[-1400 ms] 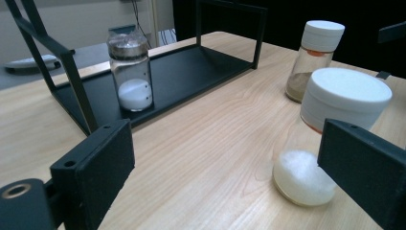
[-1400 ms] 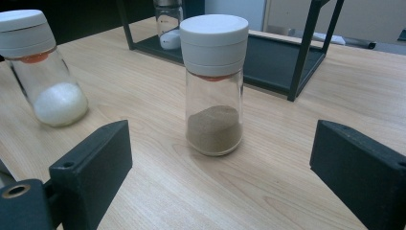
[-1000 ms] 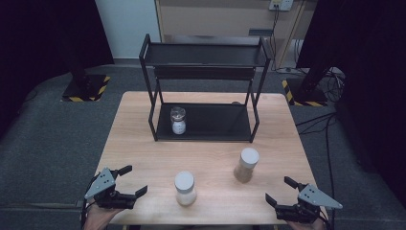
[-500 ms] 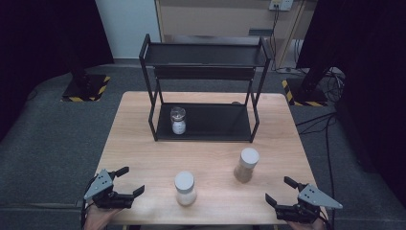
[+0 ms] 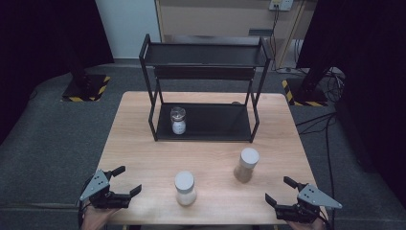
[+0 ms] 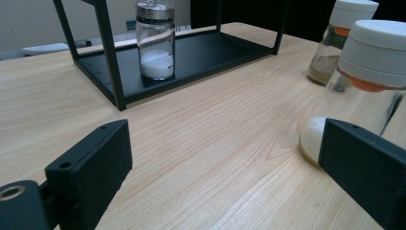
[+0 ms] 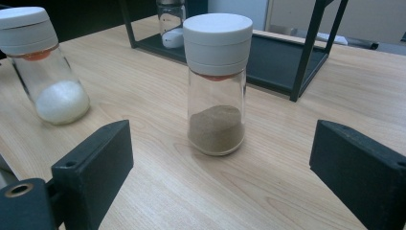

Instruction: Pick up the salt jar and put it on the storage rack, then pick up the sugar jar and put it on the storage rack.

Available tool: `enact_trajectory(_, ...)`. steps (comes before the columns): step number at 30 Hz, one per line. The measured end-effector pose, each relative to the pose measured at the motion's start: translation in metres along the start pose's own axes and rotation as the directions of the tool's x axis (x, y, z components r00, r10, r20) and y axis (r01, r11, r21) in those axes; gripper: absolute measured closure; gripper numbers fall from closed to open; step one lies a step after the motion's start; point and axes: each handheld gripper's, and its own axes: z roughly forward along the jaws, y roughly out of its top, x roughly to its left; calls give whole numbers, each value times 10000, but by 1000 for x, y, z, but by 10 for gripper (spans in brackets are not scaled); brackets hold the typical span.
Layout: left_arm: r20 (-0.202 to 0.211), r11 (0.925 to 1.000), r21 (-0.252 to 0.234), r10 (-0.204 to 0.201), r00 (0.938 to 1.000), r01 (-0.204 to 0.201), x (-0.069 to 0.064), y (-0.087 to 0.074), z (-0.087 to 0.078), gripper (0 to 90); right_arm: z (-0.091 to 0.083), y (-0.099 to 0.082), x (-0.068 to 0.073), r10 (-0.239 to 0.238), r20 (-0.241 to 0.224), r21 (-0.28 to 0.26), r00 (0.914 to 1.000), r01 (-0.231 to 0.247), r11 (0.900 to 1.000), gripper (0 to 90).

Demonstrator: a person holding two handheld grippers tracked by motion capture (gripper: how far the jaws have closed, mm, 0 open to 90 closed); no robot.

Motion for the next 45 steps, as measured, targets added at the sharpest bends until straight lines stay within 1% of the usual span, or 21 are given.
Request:
enact_trajectory(4,84,10000,-46,-49,10000,50,2,-1,0,34,0,0,0,-7,-16,-5,10000,7,10000,77)
enact_trajectory(6,152,10000,19,-51,9999,50,2,0,1,34,0,0,0,5,-23,9,10000,-5,10000,77)
enact_trajectory(10,242,9999,128,84,9997,-87,2,1,3,34,0,0,0,-17,-37,-13,10000,17,10000,77)
enact_trajectory(16,330,9998,188,3,9995,-9,3,1,4,34,0,0,0,-27,-13,-55,10000,27,10000,76)
enact_trajectory(23,503,9993,359,113,9987,-131,3,3,7,34,1,2,0,-9,-102,76,9999,10,10000,78)
enact_trajectory(27,593,9988,455,148,9981,-175,3,4,9,35,1,3,0,48,-150,65,9999,-47,10000,76)
enact_trajectory(30,618,9989,445,131,9980,-159,3,4,9,35,2,5,0,198,-280,-18,9994,-199,9998,77)
enact_trajectory(32,615,9989,455,116,9980,-144,4,4,9,35,2,7,1,150,-276,-6,9995,-150,9999,79)
enact_trajectory(34,626,9991,427,52,9980,-79,4,3,9,34,3,7,0,321,-469,-120,9984,-327,9994,82)
enact_trajectory(39,650,9987,493,76,9979,-108,4,4,10,35,6,17,3,199,-536,-3,9984,-199,9998,83)
enact_trajectory(43,664,9986,526,65,9978,-100,4,4,10,34,9,25,4,223,-667,-27,9975,-225,9997,83)
enact_trajectory(45,657,9986,524,65,9978,-100,4,4,10,35,11,29,3,211,-809,5,9965,-212,9998,83)
